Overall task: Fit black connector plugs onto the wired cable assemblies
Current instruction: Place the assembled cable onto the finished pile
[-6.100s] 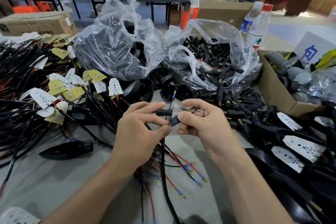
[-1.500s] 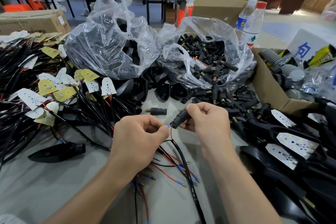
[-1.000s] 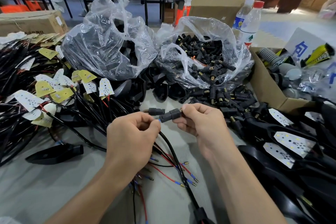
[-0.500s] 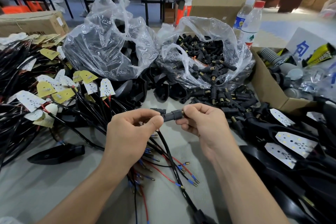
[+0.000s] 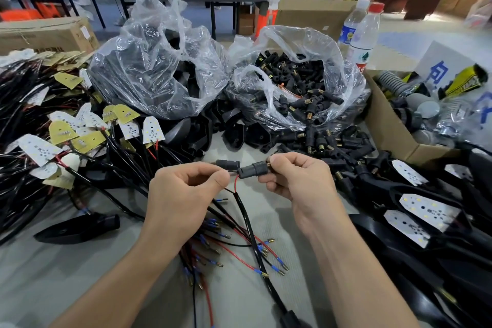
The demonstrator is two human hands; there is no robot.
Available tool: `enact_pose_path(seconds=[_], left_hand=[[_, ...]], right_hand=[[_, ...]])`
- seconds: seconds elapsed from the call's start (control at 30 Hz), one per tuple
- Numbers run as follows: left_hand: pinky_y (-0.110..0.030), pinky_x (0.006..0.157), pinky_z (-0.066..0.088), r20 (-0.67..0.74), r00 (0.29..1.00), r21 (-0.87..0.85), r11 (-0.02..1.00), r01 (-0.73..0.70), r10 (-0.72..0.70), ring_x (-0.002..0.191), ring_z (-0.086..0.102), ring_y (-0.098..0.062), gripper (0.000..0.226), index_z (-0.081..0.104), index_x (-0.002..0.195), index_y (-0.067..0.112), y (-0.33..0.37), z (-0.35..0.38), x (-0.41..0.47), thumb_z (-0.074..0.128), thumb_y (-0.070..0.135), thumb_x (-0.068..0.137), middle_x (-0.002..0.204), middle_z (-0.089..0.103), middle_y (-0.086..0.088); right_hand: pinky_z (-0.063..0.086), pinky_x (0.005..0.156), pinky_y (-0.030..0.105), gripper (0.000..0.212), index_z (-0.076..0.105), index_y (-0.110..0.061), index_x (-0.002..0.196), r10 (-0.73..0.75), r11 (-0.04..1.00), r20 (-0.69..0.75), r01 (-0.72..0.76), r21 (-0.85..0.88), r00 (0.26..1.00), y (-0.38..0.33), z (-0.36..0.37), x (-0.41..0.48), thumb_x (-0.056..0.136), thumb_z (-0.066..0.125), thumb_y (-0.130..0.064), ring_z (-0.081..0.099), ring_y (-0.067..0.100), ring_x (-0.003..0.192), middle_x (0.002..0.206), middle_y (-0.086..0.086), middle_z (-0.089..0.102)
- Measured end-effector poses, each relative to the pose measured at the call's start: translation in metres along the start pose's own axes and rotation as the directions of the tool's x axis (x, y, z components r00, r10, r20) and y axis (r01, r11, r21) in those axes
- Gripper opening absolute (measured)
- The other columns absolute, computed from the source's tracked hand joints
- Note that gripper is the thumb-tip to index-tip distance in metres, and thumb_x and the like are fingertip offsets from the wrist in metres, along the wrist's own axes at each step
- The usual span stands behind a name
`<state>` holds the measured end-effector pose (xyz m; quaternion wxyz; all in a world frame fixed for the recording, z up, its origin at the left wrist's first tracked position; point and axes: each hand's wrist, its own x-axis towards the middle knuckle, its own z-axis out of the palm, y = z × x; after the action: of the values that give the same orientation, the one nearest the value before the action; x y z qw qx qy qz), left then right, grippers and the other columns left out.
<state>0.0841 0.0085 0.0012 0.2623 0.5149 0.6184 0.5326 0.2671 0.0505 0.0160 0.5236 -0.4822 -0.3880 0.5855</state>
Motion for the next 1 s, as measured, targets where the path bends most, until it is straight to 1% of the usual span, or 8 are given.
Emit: enact_pose_path(seconds=[0.07,0.2,0.3,0.4,0.53,0.77,0.87,1.0], left_hand=[[-0.044,0.073,0.060,0.023,1.000,-0.008,1.000,0.010,-0.010,0.072,0.072,-0.026,0.005,0.080,0.077,0.039,0.0006,-0.0006,-0.0003,0.080,0.044,0.074,0.070,0.076,0.002],[-0.016,0.058,0.052,0.100,0.995,0.074,0.997,-0.036,0.028,0.061,0.069,-0.006,0.016,0.080,0.072,0.042,-0.0002,-0.0003,-0.0013,0.086,0.030,0.080,0.065,0.074,0.010],[-0.010,0.059,0.050,0.094,0.995,0.040,0.999,0.007,-0.011,0.063,0.071,-0.003,0.017,0.080,0.073,0.043,0.0019,0.0002,-0.0007,0.088,0.027,0.077,0.066,0.075,0.011],[-0.021,0.066,0.058,0.079,0.996,-0.055,0.998,0.039,-0.035,0.065,0.074,-0.009,0.018,0.081,0.076,0.038,0.0035,-0.0013,0.0010,0.089,0.022,0.075,0.068,0.077,0.006],[-0.037,0.073,0.061,0.120,0.992,-0.011,0.999,0.035,-0.033,0.066,0.075,-0.016,0.019,0.081,0.072,0.034,0.0040,-0.0014,-0.0004,0.087,0.017,0.077,0.067,0.076,0.004],[-0.027,0.067,0.060,0.126,0.991,-0.085,0.995,0.058,-0.046,0.066,0.075,-0.017,0.014,0.081,0.074,0.031,0.0067,-0.0010,0.0004,0.089,0.020,0.074,0.069,0.077,0.001],[-0.036,0.070,0.062,0.172,0.983,-0.052,0.996,0.076,-0.066,0.070,0.076,-0.023,0.011,0.082,0.074,0.027,0.0064,-0.0023,0.0013,0.087,0.018,0.078,0.070,0.077,-0.002],[-0.037,0.073,0.062,0.196,0.976,-0.028,0.994,0.108,-0.101,0.067,0.076,-0.023,0.018,0.082,0.071,0.024,0.0085,-0.0033,0.0027,0.084,0.008,0.079,0.068,0.077,-0.004]], right_hand=[[0.055,0.054,0.022,0.014,0.068,-0.004,0.082,0.002,1.000,0.005,-0.002,0.003,1.000,0.0005,-0.0006,-0.0004,0.095,0.064,-0.002,0.071,0.016,0.059,0.072,0.014,0.075],[0.053,0.053,0.022,0.018,0.068,-0.007,0.078,0.011,1.000,0.037,-0.010,-0.018,0.999,0.0032,0.0020,-0.0006,0.096,0.064,-0.004,0.068,0.017,0.057,0.070,0.015,0.074],[0.054,0.054,0.022,0.018,0.068,-0.007,0.079,0.017,1.000,0.046,-0.017,-0.019,0.999,0.0012,0.0004,0.0001,0.096,0.063,-0.004,0.069,0.017,0.058,0.073,0.016,0.075],[0.054,0.055,0.023,0.015,0.068,-0.006,0.081,0.014,1.000,0.033,-0.014,-0.011,0.999,-0.0003,-0.0023,0.0008,0.095,0.064,-0.003,0.071,0.018,0.060,0.075,0.016,0.076],[0.054,0.054,0.022,0.015,0.067,-0.006,0.081,0.014,1.000,0.055,-0.013,-0.023,0.998,0.0028,0.0000,-0.0016,0.096,0.064,-0.004,0.068,0.017,0.057,0.072,0.016,0.074],[0.054,0.055,0.023,0.016,0.069,-0.004,0.081,0.013,1.000,0.056,-0.012,-0.018,0.998,0.0010,-0.0021,-0.0005,0.096,0.063,-0.003,0.070,0.017,0.058,0.072,0.016,0.075],[0.054,0.054,0.022,0.013,0.069,-0.003,0.083,0.019,1.000,0.045,-0.019,0.001,0.999,0.0008,-0.0036,0.0001,0.095,0.063,-0.002,0.070,0.018,0.059,0.074,0.016,0.075],[0.055,0.056,0.023,0.013,0.069,-0.003,0.083,-0.001,0.999,0.069,0.004,-0.048,0.998,0.0036,0.0006,-0.0023,0.095,0.063,-0.003,0.069,0.018,0.059,0.072,0.016,0.075]])
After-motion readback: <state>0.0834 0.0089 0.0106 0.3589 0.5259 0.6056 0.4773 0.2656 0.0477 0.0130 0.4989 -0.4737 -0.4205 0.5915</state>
